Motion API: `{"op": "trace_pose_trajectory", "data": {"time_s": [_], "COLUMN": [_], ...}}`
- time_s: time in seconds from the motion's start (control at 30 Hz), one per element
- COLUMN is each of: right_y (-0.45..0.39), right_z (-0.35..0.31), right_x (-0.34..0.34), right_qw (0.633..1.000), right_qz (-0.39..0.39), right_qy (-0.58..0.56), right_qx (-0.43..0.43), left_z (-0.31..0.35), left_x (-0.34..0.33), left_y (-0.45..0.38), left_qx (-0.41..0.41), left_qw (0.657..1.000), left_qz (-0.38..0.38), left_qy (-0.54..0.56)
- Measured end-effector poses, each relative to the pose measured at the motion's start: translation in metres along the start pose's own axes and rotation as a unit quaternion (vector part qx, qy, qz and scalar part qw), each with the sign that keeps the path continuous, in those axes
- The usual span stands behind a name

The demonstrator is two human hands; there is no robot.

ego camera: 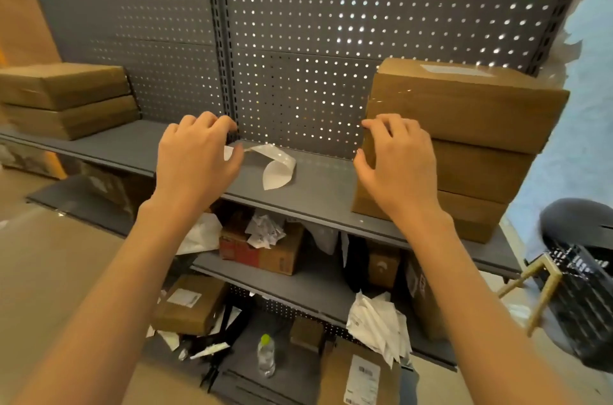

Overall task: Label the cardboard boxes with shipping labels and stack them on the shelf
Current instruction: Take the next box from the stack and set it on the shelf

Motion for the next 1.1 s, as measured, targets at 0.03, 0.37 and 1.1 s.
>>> {"op": "trace_pose_trajectory", "data": {"time_s": [0.03,0.37,1.1], "right_y": [-0.005,-0.061,-0.157], "right_z": [-0.014,-0.197,-0.552], "right_x": [-0.007,-0.079,-0.256], "right_qw": [1.0,0.994,0.97], "right_qz": [0.003,0.012,-0.052], "right_qy": [-0.004,-0.07,-0.178], "right_qx": [0.009,0.088,0.157], "left_z": [-0.014,-0.201,-0.559], "left_x": [0.001,0.02,-0.022], "left_y": [0.002,0.028,0.02], "left_qx": [0.008,0.085,0.119], "left_qw": [1.0,0.993,0.978], "left_qz": [-0.002,-0.011,-0.039], "left_qy": [-0.006,-0.075,-0.168]}}
Point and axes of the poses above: each hand's wrist, its own y-axis away from the middle knuckle, its own x-axis out of the back of the hand, z = x × y, the point moved 5 cm from there along -y, towards the middle knuckle, and after that the axes turned 4 degrees about -z, right-handed, at the moved point
